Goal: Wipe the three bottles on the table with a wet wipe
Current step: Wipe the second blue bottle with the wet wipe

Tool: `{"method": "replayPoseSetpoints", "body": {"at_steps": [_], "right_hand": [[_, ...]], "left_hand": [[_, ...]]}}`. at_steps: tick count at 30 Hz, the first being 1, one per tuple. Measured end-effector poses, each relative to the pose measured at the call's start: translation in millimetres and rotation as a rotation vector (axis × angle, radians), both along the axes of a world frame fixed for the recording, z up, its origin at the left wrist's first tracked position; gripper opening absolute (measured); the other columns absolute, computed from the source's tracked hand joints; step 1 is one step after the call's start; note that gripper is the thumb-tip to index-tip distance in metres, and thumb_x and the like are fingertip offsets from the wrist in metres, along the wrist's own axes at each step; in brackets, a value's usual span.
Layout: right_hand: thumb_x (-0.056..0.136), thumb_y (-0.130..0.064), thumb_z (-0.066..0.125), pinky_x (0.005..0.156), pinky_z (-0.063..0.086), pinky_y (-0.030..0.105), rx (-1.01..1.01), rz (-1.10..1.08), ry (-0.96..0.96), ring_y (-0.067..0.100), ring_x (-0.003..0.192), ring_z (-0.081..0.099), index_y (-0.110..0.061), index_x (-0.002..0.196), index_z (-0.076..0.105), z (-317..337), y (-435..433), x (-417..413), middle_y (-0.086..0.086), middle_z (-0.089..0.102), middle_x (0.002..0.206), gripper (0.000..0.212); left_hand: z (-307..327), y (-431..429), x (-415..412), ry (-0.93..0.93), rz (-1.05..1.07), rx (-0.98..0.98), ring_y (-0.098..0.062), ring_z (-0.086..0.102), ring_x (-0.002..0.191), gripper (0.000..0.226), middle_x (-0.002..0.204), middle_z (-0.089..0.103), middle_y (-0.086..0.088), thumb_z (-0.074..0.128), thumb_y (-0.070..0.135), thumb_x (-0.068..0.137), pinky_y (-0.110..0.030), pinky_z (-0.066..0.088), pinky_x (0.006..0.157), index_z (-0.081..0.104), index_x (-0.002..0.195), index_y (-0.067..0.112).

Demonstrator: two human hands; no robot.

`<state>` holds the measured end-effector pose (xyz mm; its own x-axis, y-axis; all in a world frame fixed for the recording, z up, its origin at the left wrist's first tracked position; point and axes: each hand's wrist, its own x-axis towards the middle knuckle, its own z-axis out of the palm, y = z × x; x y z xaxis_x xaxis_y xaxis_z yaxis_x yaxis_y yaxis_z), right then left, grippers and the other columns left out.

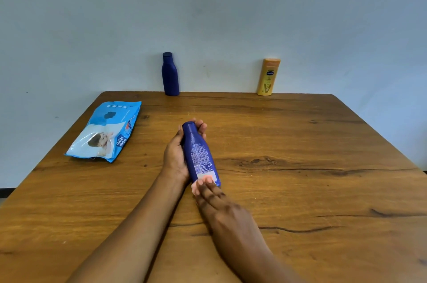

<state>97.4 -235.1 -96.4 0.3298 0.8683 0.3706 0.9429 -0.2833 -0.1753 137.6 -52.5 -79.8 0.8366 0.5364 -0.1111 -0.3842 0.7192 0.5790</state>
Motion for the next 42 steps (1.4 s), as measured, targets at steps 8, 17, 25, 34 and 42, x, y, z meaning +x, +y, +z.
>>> {"method": "replayPoseSetpoints", "body": {"at_steps": [8, 17, 25, 34, 42], "right_hand": [[0.069, 0.000, 0.070, 0.087, 0.045, 0.019, 0.098, -0.200, 0.131, 0.019, 0.110, 0.062, -0.007, 0.116, 0.066, 13, 17, 12, 0.010, 0.066, 0.117, 0.048], [0.094, 0.003, 0.032, 0.102, 0.035, 0.022, -0.017, -0.276, 0.276, 0.013, 0.138, 0.031, -0.011, 0.148, 0.024, 21, 13, 5, 0.006, 0.021, 0.154, 0.057], [0.086, 0.003, 0.045, 0.097, 0.043, 0.028, 0.050, -0.266, 0.126, 0.026, 0.126, 0.049, 0.002, 0.138, 0.039, 24, 21, -5, 0.019, 0.044, 0.139, 0.052], [0.080, -0.013, 0.028, 0.085, 0.053, 0.026, -0.097, -0.133, -0.008, 0.024, 0.120, 0.054, -0.003, 0.118, 0.064, 17, 34, -21, 0.014, 0.063, 0.122, 0.054], [0.093, -0.004, 0.051, 0.084, 0.047, 0.009, 0.233, -0.225, 0.404, 0.010, 0.101, 0.063, -0.016, 0.127, 0.057, 60, -20, 0, -0.001, 0.064, 0.118, 0.037]], "left_hand": [[0, -3, -3, 0.023, 0.023, 0.046, -0.014, 0.066, 0.092, 0.033, 0.096, 0.071, -0.004, 0.038, 0.030, 0.100, -0.029, 0.046, 0.091, 0.063, 0.105, 0.010], [-3, 2, -2, -0.020, 0.059, 0.059, -0.011, 0.064, 0.077, 0.031, 0.086, 0.068, 0.000, 0.037, 0.032, 0.099, -0.023, 0.052, 0.069, 0.061, 0.105, 0.013], [-4, 1, -1, -0.009, 0.086, 0.115, -0.012, 0.065, 0.079, 0.032, 0.087, 0.068, -0.001, 0.035, 0.030, 0.101, -0.024, 0.052, 0.074, 0.061, 0.105, 0.012], [-1, 1, -5, 0.048, 0.030, 0.273, -0.013, 0.067, 0.092, 0.053, 0.099, 0.070, -0.001, 0.066, 0.056, 0.074, -0.027, 0.056, 0.074, 0.061, 0.106, 0.014], [8, -6, -12, 0.027, -0.092, 0.089, -0.016, 0.066, 0.097, 0.040, 0.110, 0.067, -0.010, 0.046, 0.035, 0.095, -0.028, 0.055, 0.084, 0.056, 0.123, 0.008]]}}
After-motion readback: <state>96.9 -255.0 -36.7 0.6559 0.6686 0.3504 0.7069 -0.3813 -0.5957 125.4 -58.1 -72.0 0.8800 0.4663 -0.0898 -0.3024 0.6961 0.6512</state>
